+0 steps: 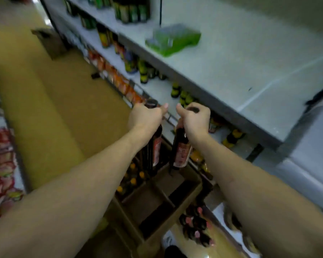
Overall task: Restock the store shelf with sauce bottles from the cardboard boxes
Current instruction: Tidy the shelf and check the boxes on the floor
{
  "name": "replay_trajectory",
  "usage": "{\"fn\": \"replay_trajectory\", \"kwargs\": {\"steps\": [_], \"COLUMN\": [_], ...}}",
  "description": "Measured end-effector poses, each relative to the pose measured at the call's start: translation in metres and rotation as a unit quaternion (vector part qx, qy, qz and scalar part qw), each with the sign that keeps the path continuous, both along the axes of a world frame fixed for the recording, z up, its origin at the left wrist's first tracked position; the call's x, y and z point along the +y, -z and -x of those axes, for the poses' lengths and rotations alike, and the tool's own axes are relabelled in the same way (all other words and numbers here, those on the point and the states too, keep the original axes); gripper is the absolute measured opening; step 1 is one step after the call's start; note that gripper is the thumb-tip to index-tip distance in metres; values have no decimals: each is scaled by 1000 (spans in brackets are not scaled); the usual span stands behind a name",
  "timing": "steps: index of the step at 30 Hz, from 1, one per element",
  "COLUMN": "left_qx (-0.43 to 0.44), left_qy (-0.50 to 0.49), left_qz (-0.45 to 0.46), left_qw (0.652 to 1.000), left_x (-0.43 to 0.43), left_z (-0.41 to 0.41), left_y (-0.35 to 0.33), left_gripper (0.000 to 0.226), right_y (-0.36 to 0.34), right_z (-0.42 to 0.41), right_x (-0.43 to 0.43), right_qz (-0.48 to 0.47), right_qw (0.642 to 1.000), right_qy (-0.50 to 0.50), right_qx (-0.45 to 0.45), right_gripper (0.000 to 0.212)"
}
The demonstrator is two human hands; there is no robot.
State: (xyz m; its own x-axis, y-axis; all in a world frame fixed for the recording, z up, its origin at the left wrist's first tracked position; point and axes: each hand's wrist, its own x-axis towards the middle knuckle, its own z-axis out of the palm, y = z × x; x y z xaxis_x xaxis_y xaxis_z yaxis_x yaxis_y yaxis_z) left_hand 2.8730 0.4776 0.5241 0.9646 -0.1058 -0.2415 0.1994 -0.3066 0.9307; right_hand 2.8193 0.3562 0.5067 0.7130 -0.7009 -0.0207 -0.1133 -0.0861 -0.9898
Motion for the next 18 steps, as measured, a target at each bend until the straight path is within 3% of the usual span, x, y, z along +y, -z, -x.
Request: {"fn": "replay_trajectory", "kwargs": {"steps": [2, 5, 7, 10, 12, 18], "left_qx": [-36, -94, -120, -143, -165, -213], "left_qy": [4, 40, 70, 113, 142, 227], "left_qz": [32, 72, 80, 133, 155, 227], "left_qw": [999, 992, 987, 974, 964, 923], "left_x": [1, -3, -10, -19, -27, -61], "left_z": [6, 36, 62, 103, 132, 237], "left_y": [-75, -195, -266, -354, -403, -491], "left_gripper": [75, 47, 40, 37, 43, 26], "right_y": [-85, -209, -282, -379, -432, -531], "right_z": [12, 42, 69, 118, 154, 290], "right_x": [5, 4, -1, -7, -13, -41], "right_qz": [10, 19, 30, 49, 65, 114], "right_qw": [999, 998, 996, 994, 992, 978], "right_qy": [-27, -39, -27, -14, -3, 56], "right_qx": [-22, -50, -75, -101, -112, -163], "right_gripper": [40, 41, 46, 30, 28, 20]}}
